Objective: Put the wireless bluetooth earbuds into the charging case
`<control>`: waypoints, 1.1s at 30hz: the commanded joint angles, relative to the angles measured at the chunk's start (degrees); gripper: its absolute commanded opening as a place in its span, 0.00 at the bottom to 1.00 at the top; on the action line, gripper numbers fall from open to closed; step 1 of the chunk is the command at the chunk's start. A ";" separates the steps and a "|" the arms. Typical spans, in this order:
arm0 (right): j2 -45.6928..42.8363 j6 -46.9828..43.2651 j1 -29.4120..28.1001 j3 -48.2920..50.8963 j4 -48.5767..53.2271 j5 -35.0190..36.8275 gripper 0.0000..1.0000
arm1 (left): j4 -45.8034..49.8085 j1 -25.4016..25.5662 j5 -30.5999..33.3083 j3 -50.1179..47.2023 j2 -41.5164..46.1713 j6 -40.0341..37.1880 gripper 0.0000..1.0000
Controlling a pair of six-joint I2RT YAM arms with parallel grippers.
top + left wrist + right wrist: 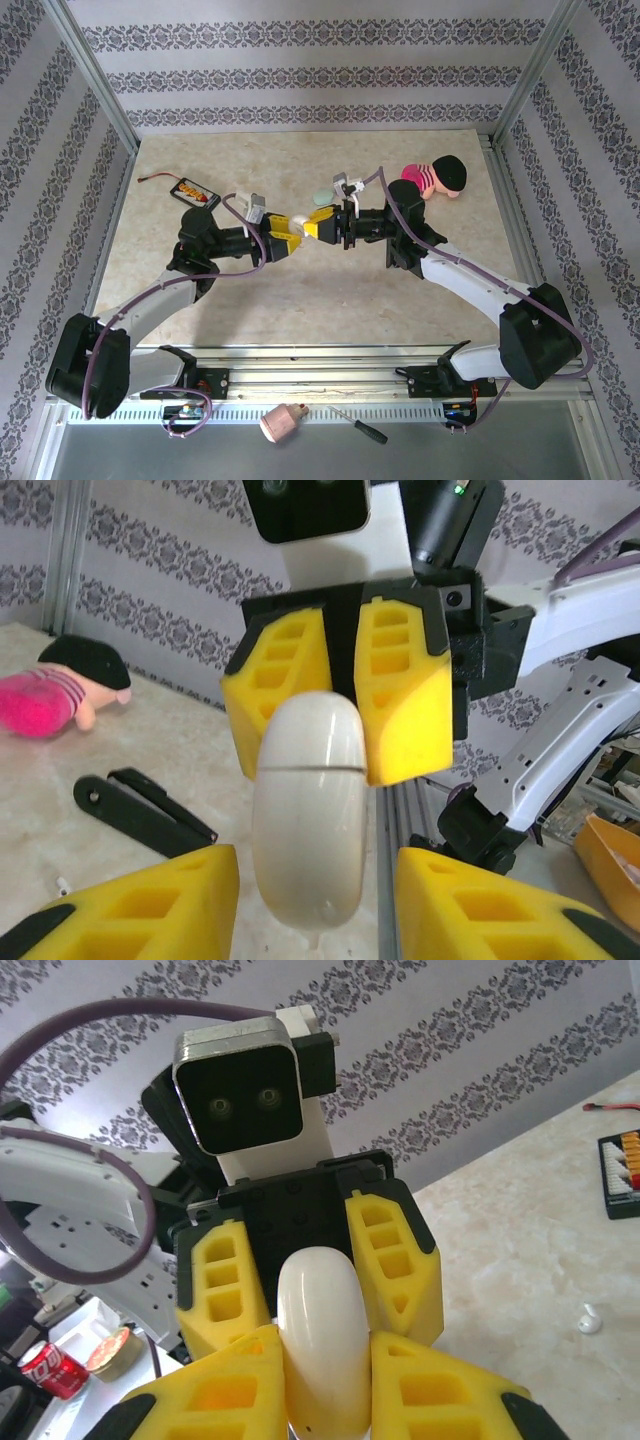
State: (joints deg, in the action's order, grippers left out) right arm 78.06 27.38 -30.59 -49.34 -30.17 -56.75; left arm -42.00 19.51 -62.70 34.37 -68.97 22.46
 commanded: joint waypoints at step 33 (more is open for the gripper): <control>0.77 -33.53 -5.08 -15.45 45.14 5.41 0.11 | 26.84 4.05 -4.02 5.90 1.38 -24.10 0.28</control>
State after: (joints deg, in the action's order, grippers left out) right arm 78.81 -4.25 -35.48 -63.59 13.52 -52.56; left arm -14.41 22.76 -64.90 39.40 -67.57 -0.21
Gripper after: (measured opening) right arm 0.134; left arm 0.287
